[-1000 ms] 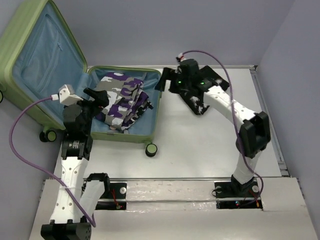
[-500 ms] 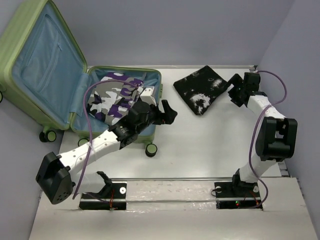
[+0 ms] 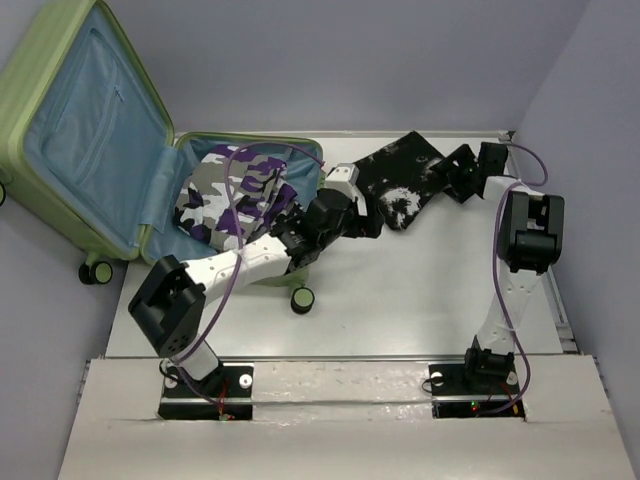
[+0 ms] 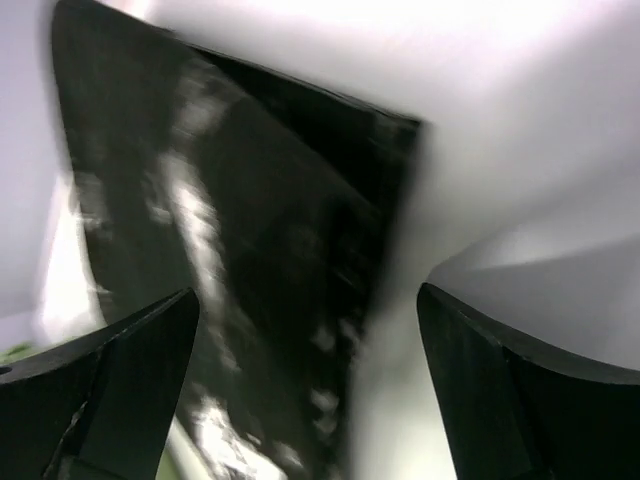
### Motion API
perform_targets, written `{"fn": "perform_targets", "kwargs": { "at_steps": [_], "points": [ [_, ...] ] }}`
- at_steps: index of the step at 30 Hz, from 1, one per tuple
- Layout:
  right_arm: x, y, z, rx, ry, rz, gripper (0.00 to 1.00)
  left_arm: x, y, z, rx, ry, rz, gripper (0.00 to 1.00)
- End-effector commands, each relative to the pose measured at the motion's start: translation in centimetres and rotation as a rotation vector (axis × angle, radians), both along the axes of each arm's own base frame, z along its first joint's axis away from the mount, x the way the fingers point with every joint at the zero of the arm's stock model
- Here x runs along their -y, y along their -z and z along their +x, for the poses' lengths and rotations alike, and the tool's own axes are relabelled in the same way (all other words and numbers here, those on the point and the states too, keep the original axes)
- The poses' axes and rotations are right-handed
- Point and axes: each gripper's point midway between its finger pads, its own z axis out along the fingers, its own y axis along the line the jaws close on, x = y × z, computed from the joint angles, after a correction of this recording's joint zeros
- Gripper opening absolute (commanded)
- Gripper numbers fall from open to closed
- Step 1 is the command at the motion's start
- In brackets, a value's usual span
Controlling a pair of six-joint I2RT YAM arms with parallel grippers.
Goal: Pack the luggage
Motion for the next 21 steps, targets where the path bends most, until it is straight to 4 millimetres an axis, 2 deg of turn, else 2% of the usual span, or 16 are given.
{"fn": "perform_targets", "kwargs": {
  "at_steps": [1,2,4,5,6,9,11,13,14,15,16,17,18,19,20,21],
  "points": [
    [-1.0,1.0,1.9,0.000,-0.025,0.094,0.92,1.2,-2.4,2.5,0.083,-0.047,0.002,0.99],
    [-1.2,2.1,2.0,-0.019,-0.029,0.111,0.90,1.6,-3.1,2.9,0.093,-0.049,-0.002,0.99],
    [-1.5,2.4,2.4,-0.020,-0.033,0.142,0.81,2.1,-2.8,3.6,0.093,-0.056,0.014,0.99],
    [-1.8,2.4,2.5,-0.022,-0.034,0.164,0.75,2.5,-1.3,4.1,0.073,-0.060,0.048,0.99],
    [-2.3,2.8,2.5,-0.025,-0.051,0.191,0.64,2.9,-1.9,4.7,0.082,-0.071,0.045,0.99],
    [-2.2,2.0,2.8,-0.007,-0.054,0.187,0.21,3.5,-0.4,5.9,0.062,-0.088,0.087,0.99],
    [-1.6,2.0,2.4,-0.005,-0.035,0.143,0.07,3.6,0.7,6.9,0.041,-0.101,0.096,0.99],
    [-0.7,1.5,1.9,0.002,-0.021,0.117,0.07,3.8,1.4,7.6,0.026,-0.106,0.095,0.99],
    [0.7,1.3,1.0,0.001,0.004,0.098,0.07,3.8,1.7,8.6,0.020,-0.121,0.096,0.99],
    [1.3,1.3,0.3,-0.004,0.015,0.090,0.07,3.9,2.8,8.7,0.004,-0.118,0.111,0.99],
    [1.9,-0.5,0.3,0.046,0.016,0.069,0.07,4.0,3.6,9.8,-0.009,-0.131,0.124,0.99],
    [2.2,0.5,-1.2,0.019,0.024,0.065,0.07,4.4,2.5,10.7,0.006,-0.138,0.106,0.99],
    [2.8,0.3,-1.9,0.020,0.036,0.054,0.07,4.2,2.6,11.7,0.004,-0.155,0.109,0.99],
    [2.8,0.0,-2.4,0.027,0.036,0.043,0.07,4.1,2.9,12.5,0.000,-0.169,0.111,0.99],
    [2.9,-1.1,-2.9,0.050,0.035,0.026,0.07,4.1,4.7,13.3,-0.024,-0.180,0.133,0.99],
    [2.6,-0.3,-4.2,0.024,0.037,0.030,0.07,4.4,3.9,14.4,-0.018,-0.191,0.107,0.99]
  ]
}}
